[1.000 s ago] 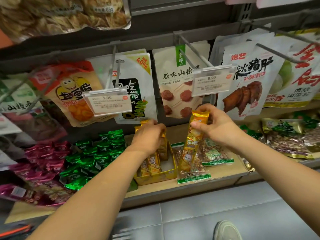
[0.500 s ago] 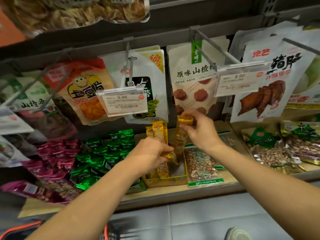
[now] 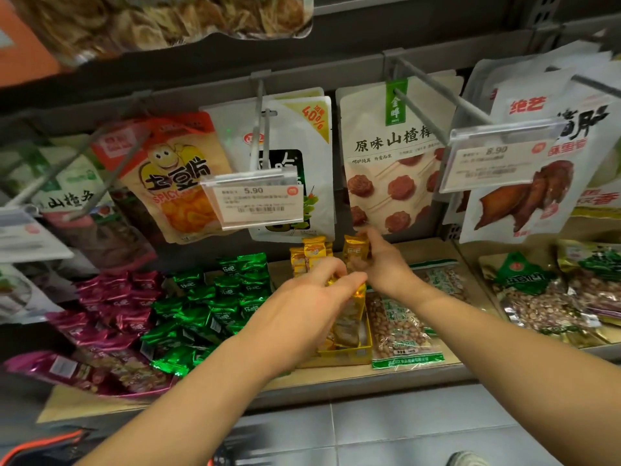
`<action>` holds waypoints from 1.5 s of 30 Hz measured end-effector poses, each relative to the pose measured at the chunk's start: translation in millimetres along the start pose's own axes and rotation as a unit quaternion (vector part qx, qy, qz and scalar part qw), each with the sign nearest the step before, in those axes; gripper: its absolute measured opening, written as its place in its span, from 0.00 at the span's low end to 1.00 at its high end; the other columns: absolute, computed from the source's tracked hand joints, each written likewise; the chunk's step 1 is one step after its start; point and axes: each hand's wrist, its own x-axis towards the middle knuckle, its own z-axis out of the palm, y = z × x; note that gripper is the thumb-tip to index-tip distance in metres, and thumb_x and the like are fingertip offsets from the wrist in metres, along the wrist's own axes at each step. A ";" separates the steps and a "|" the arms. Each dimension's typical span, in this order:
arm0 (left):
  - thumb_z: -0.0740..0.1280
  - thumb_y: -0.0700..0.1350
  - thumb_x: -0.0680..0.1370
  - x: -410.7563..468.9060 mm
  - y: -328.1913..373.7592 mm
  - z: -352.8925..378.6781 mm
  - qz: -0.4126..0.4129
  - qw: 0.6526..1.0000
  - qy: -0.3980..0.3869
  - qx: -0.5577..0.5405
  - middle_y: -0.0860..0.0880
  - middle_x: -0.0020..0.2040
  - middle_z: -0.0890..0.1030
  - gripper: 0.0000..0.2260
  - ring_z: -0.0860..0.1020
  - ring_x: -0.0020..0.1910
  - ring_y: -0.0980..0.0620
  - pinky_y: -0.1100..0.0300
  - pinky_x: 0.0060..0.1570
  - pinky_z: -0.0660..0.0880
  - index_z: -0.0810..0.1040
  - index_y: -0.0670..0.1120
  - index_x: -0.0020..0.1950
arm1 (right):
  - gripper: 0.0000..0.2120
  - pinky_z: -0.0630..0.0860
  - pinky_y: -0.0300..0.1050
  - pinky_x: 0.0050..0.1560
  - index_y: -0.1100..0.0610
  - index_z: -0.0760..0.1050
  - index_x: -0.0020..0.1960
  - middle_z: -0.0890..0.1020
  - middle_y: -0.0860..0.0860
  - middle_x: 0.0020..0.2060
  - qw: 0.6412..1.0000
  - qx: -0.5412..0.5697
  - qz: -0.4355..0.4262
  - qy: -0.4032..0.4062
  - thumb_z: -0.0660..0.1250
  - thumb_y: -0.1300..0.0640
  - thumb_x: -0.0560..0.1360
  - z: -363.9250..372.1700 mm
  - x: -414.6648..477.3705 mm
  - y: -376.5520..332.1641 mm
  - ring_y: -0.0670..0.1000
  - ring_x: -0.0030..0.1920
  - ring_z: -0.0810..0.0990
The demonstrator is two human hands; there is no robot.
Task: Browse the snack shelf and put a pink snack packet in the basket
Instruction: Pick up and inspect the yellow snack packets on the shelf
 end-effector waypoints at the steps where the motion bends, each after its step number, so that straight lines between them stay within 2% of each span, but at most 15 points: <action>1: 0.66 0.40 0.78 -3.2 0.8 -1.4 0.007 1.000 0.009 0.009 0.49 0.67 0.67 0.26 0.77 0.46 0.48 0.59 0.42 0.75 0.63 0.55 0.74 | 0.22 0.73 0.46 0.56 0.49 0.64 0.67 0.78 0.52 0.57 0.999 -0.005 0.003 -0.036 0.68 0.58 0.77 -0.7 1.8 -1.1 0.54 0.57 0.78; 5: 0.68 0.40 0.77 -16.1 5.1 -14.7 0.017 0.998 0.055 -0.026 0.44 0.63 0.76 0.19 0.81 0.50 0.43 0.51 0.44 0.81 0.74 0.46 0.69 | 0.35 0.67 0.55 0.70 0.41 0.52 0.76 0.67 0.53 0.72 0.995 -0.044 0.003 -0.090 0.68 0.56 0.77 -8.5 4.2 -11.6 0.55 0.71 0.67; 8: 0.72 0.38 0.74 -23.4 8.1 -23.8 0.046 0.994 0.097 -0.023 0.41 0.56 0.81 0.16 0.83 0.47 0.42 0.49 0.41 0.82 0.80 0.40 0.61 | 0.39 0.69 0.52 0.68 0.41 0.47 0.78 0.69 0.56 0.72 0.989 -0.112 -0.042 -0.090 0.67 0.56 0.77 -24.6 -9.4 -25.9 0.57 0.69 0.71; 12: 0.76 0.39 0.71 -29.4 19.1 -43.8 0.096 0.983 0.152 -0.028 0.43 0.46 0.84 0.11 0.83 0.41 0.45 0.53 0.38 0.82 0.83 0.38 0.52 | 0.31 0.72 0.49 0.63 0.44 0.56 0.76 0.73 0.54 0.69 0.951 -0.274 -0.078 -0.123 0.64 0.55 0.77 -57.5 -39.9 -50.9 0.57 0.66 0.74; 15: 0.77 0.42 0.70 -37.4 35.5 -61.9 0.076 0.976 0.189 -0.074 0.46 0.40 0.83 0.09 0.81 0.36 0.48 0.54 0.36 0.80 0.84 0.40 0.47 | 0.35 0.69 0.40 0.63 0.42 0.58 0.75 0.70 0.46 0.72 0.926 -0.203 -0.055 -0.313 0.71 0.55 0.74 -83.6 -76.3 -78.7 0.48 0.68 0.71; 17: 0.78 0.43 0.70 -42.6 50.8 -74.4 0.018 0.966 0.221 -0.130 0.49 0.38 0.82 0.07 0.80 0.36 0.52 0.54 0.36 0.79 0.84 0.43 0.43 | 0.35 0.71 0.41 0.65 0.37 0.61 0.71 0.74 0.41 0.67 0.901 -0.090 -0.044 -0.421 0.75 0.54 0.71 -96.9 -106.5 -100.2 0.43 0.66 0.73; 19: 0.79 0.45 0.68 -46.8 65.3 -85.8 -0.062 0.944 0.256 -0.198 0.53 0.36 0.81 0.06 0.78 0.35 0.56 0.58 0.37 0.78 0.83 0.49 0.39 | 0.31 0.72 0.39 0.64 0.38 0.65 0.68 0.77 0.38 0.63 0.901 -0.032 -0.061 -0.429 0.76 0.51 0.70 -101.8 -134.1 -117.9 0.39 0.63 0.75; 23: 0.80 0.47 0.64 -58.1 83.7 -108.8 -0.189 0.849 0.248 -0.428 0.54 0.36 0.84 0.07 0.82 0.37 0.57 0.65 0.37 0.78 0.84 0.51 0.38 | 0.19 0.76 0.43 0.61 0.49 0.73 0.65 0.82 0.46 0.57 0.949 0.031 -0.107 -0.294 0.70 0.51 0.75 -101.3 -169.5 -143.7 0.43 0.58 0.80; 25: 0.76 0.49 0.65 -66.2 87.1 -118.0 -0.180 0.776 0.223 -0.562 0.50 0.39 0.86 0.08 0.84 0.40 0.55 0.65 0.40 0.78 0.86 0.50 0.42 | 0.18 0.78 0.43 0.60 0.48 0.74 0.64 0.83 0.46 0.56 0.954 0.061 -0.104 -0.274 0.70 0.52 0.76 -104.0 -182.3 -154.8 0.43 0.56 0.81; 28: 0.71 0.45 0.68 -76.9 87.6 -120.1 -0.202 0.626 0.209 -0.724 0.46 0.41 0.85 0.07 0.83 0.39 0.54 0.64 0.38 0.78 0.87 0.45 0.42 | 0.18 0.78 0.46 0.60 0.46 0.74 0.64 0.82 0.46 0.56 0.957 0.061 -0.116 -0.259 0.70 0.50 0.76 -104.1 -198.5 -164.2 0.45 0.57 0.81; 30: 0.70 0.43 0.68 -82.1 86.5 -117.0 -0.226 0.584 0.217 -0.749 0.46 0.40 0.85 0.07 0.82 0.36 0.55 0.65 0.34 0.77 0.86 0.44 0.40 | 0.16 0.79 0.49 0.57 0.47 0.74 0.63 0.83 0.48 0.52 0.962 0.064 -0.119 -0.238 0.70 0.51 0.76 -98.8 -207.7 -164.5 0.49 0.53 0.82; 33: 0.69 0.43 0.71 -88.1 82.5 -110.7 -0.238 0.606 0.234 -0.722 0.49 0.37 0.84 0.06 0.81 0.34 0.57 0.66 0.32 0.77 0.86 0.47 0.37 | 0.15 0.81 0.48 0.49 0.47 0.73 0.61 0.82 0.49 0.46 0.969 0.073 -0.129 -0.200 0.70 0.51 0.76 -86.4 -218.9 -162.0 0.49 0.44 0.83; 35: 0.67 0.40 0.76 -90.0 78.0 -108.9 -0.246 0.631 0.262 -0.687 0.50 0.35 0.82 0.11 0.79 0.33 0.57 0.66 0.31 0.75 0.85 0.47 0.36 | 0.13 0.80 0.46 0.41 0.45 0.73 0.57 0.81 0.46 0.41 0.974 0.003 -0.185 -0.135 0.70 0.47 0.75 -79.7 -222.8 -161.8 0.44 0.38 0.80; 40: 0.61 0.41 0.82 -89.7 72.8 -104.8 -0.249 0.745 0.284 -0.550 0.50 0.32 0.77 0.11 0.73 0.30 0.56 0.63 0.32 0.70 0.78 0.46 0.42 | 0.18 0.79 0.50 0.36 0.44 0.70 0.58 0.81 0.45 0.39 0.969 -0.057 -0.229 -0.072 0.64 0.38 0.72 -74.3 -224.6 -163.3 0.44 0.36 0.81; 45: 0.68 0.51 0.76 -96.6 69.7 -110.6 -0.181 0.723 0.225 -0.628 0.51 0.40 0.81 0.06 0.77 0.39 0.55 0.65 0.34 0.72 0.82 0.51 0.49 | 0.15 0.78 0.51 0.35 0.42 0.67 0.58 0.80 0.44 0.37 0.970 -0.104 -0.219 -0.029 0.64 0.40 0.74 -76.2 -224.7 -157.7 0.44 0.35 0.79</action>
